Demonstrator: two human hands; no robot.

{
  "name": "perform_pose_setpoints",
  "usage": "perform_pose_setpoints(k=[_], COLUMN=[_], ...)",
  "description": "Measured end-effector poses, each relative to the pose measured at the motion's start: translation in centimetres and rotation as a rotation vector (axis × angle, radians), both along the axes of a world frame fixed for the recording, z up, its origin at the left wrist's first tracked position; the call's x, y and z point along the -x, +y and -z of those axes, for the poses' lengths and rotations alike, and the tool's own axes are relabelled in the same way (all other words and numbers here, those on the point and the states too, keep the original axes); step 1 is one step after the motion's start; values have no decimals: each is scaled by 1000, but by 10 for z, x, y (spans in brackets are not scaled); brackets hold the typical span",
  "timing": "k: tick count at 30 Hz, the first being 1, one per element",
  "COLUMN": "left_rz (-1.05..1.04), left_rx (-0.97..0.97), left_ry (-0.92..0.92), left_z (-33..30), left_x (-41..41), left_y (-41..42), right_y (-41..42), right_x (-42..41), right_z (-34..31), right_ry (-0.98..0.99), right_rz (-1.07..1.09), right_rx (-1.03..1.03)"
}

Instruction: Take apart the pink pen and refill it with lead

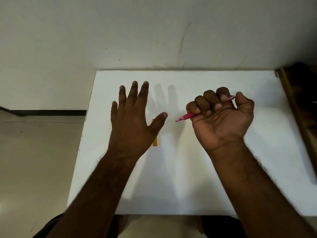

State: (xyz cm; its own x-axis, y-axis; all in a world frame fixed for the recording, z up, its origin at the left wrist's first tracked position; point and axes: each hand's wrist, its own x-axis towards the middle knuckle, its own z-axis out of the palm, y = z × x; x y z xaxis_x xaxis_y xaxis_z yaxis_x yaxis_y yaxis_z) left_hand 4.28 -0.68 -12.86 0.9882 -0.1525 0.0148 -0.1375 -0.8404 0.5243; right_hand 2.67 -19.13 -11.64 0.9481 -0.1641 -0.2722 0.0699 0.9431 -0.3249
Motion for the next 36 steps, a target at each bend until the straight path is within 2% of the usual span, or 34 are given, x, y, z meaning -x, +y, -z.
perform_pose_setpoints(k=[12,36], left_rz=[-14,-24], left_rx=[-6,8], left_ry=[17,25], left_z=[1,2], left_x=[-2,-3], left_y=[2,4], right_y=[3,-1], right_x=[-2,-2], right_z=[6,8], right_ry=[3,38], right_rz=[-45,15], right_rx=[-11,19])
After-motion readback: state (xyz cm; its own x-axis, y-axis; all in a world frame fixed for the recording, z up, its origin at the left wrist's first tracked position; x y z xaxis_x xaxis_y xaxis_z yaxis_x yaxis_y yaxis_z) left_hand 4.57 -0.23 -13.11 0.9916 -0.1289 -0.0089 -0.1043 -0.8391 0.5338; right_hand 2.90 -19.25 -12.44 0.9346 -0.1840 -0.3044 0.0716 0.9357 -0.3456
